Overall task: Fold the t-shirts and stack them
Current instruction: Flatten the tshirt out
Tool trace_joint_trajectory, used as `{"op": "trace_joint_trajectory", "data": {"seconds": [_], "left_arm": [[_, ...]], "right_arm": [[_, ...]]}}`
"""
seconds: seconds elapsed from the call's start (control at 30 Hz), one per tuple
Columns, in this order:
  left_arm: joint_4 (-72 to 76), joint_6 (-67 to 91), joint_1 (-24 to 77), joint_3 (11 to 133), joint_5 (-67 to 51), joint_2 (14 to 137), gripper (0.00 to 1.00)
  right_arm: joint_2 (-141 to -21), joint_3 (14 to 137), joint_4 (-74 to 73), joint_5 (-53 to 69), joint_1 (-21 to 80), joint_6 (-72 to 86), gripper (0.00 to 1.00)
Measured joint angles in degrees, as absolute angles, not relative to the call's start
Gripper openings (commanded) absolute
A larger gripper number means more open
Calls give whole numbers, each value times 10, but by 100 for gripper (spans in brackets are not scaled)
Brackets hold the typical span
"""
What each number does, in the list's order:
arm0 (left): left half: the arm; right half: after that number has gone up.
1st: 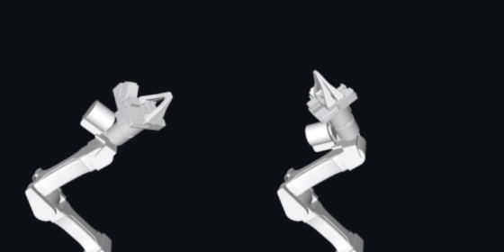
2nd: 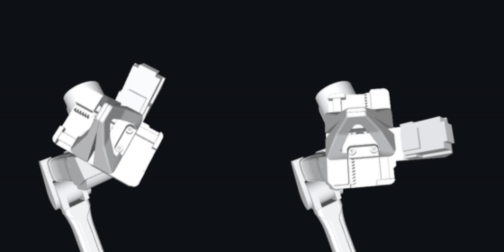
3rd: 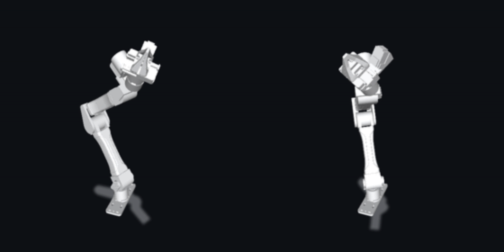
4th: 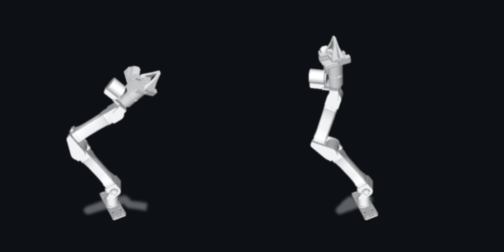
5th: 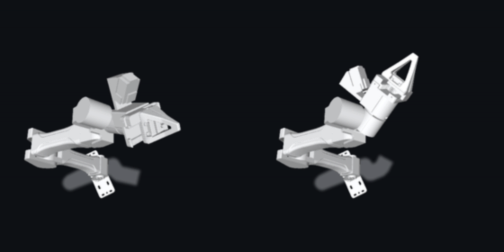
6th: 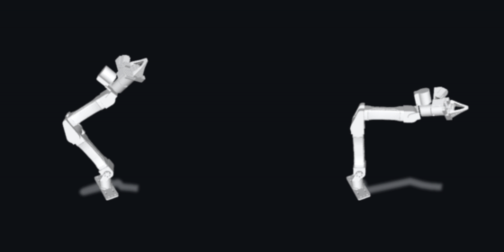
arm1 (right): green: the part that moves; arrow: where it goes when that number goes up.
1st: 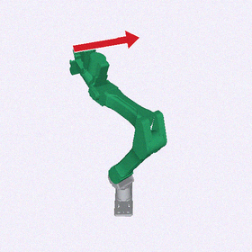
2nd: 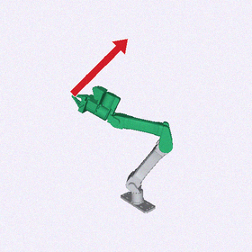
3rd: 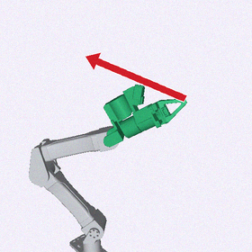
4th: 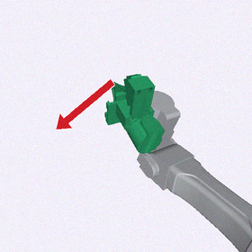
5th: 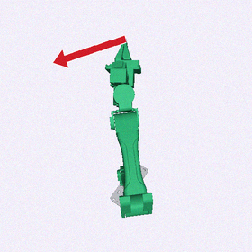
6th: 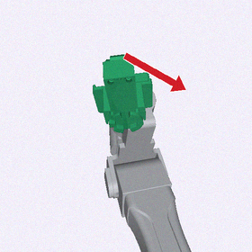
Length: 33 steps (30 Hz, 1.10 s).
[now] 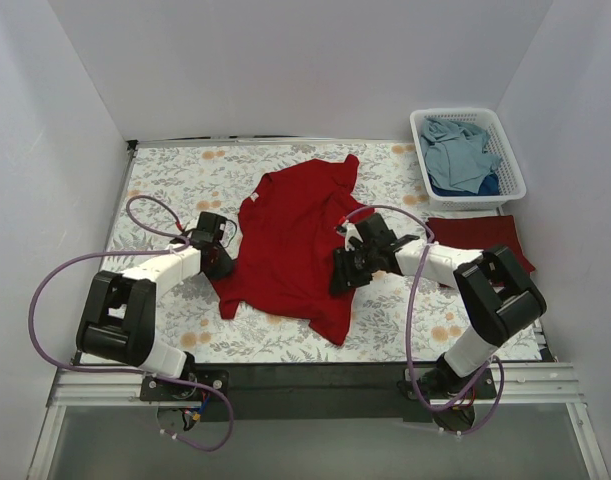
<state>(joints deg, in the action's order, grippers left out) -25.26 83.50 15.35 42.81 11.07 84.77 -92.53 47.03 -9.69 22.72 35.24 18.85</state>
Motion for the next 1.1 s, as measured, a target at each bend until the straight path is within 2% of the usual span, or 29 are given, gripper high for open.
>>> {"op": "trace_joint_trajectory", "data": {"seconds": [0.3, 0.53, 0.67, 0.87, 1.1], "left_arm": [[-237, 827, 59, 436, 81, 860, 14], [-229, 819, -35, 459, 33, 888, 14], [-220, 819, -56, 451, 16, 882, 15], [-198, 835, -57, 368, -18, 803, 17], [-257, 828, -58, 322, -13, 674, 23]], "right_arm": [[-973, 509, -95, 258, 229, 206, 50], [-1068, 660, -124, 159, 166, 184, 51], [-1099, 739, -158, 97, 159, 153, 51], [-1020, 707, -184, 60, 158, 126, 52], [-831, 539, -168, 88, 158, 133, 57]]}}
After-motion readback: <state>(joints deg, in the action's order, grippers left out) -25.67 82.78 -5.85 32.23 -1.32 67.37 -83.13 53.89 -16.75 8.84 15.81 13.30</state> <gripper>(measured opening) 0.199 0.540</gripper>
